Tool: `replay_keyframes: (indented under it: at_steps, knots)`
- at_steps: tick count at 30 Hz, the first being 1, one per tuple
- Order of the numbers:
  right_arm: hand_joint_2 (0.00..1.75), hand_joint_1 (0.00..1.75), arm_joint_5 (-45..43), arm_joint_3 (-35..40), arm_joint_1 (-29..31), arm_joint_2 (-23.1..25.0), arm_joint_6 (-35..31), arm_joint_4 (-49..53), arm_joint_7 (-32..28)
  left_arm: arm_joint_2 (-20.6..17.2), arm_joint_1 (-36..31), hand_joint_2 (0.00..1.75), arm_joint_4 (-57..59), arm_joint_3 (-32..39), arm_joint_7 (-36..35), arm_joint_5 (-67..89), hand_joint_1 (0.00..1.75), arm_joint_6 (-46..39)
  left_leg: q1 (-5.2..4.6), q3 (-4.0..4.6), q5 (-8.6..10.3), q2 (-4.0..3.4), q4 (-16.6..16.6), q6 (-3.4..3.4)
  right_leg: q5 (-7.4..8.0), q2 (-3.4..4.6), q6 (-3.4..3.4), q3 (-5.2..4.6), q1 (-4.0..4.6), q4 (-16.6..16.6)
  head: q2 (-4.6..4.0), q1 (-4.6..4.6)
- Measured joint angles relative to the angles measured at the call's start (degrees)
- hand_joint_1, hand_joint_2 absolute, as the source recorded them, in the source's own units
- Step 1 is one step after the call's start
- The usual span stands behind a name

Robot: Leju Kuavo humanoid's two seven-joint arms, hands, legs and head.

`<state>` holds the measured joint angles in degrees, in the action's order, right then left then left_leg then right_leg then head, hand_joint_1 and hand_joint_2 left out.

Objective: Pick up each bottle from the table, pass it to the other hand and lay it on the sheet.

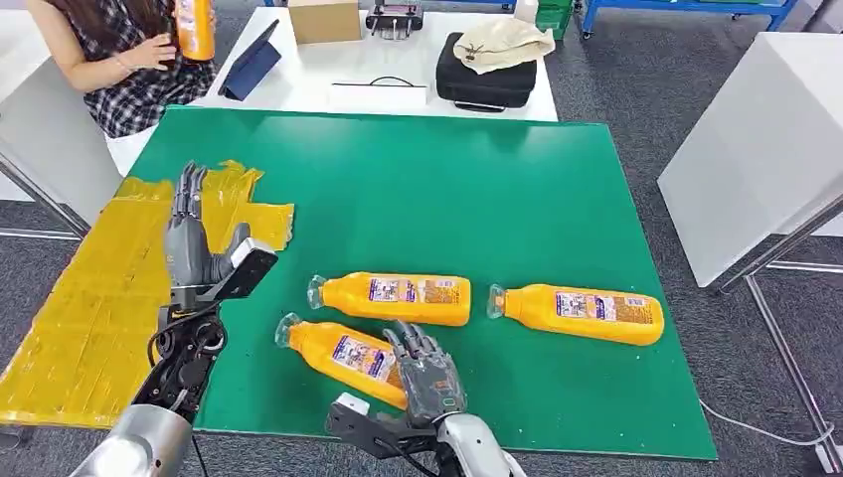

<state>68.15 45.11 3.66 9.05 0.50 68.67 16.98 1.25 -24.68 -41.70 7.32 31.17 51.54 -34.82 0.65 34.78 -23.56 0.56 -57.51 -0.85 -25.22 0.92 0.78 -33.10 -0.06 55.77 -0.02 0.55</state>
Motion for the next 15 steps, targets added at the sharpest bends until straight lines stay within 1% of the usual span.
replay_keyframes:
  at_steps: [3,5,9,13,15]
  knots:
    - [1.75,0.0,-0.39,-0.33,0.37,1.36,0.06,-3.54,1.0,0.48,-0.66,0.0,0.11,-0.18,0.74,-0.74,0.0,0.07,0.0,0.02,0.0,0.01,0.0,0.0,0.0,0.0,0.0,-0.03,0.0,0.0,0.02,0.04]
    - [1.75,0.0,-0.72,-0.83,1.49,2.19,-1.32,-7.24,1.22,0.81,-1.63,0.0,0.57,-0.88,0.79,-1.29,0.0,0.04,0.0,-0.02,0.0,0.0,0.0,0.0,0.0,0.0,0.0,0.02,0.0,0.0,0.02,0.0]
    - [1.75,0.0,-0.72,-1.7,3.61,4.15,-2.82,-13.3,1.68,1.07,-2.81,0.0,1.4,-1.99,1.03,-1.92,0.0,0.04,0.01,-0.31,-0.01,-0.16,0.0,0.0,0.01,0.15,-0.01,0.2,0.01,-0.01,0.02,0.02]
    - [1.75,0.0,-0.66,-2.27,4.89,5.4,-2.87,-16.44,1.68,1.31,-3.6,0.0,2.01,-2.51,1.14,-2.12,0.0,0.04,0.01,-0.49,-0.05,-0.26,0.02,0.04,0.01,0.22,-0.02,0.33,0.02,-0.01,0.02,0.02]
    - [1.75,0.0,-0.68,-2.49,5.34,5.77,-2.84,-17.31,1.68,1.35,-3.75,0.0,2.23,-2.71,1.2,-2.32,0.0,0.02,0.03,-0.54,-0.06,-0.33,0.02,0.06,0.1,0.26,-0.17,0.33,0.05,-0.01,0.02,0.04]
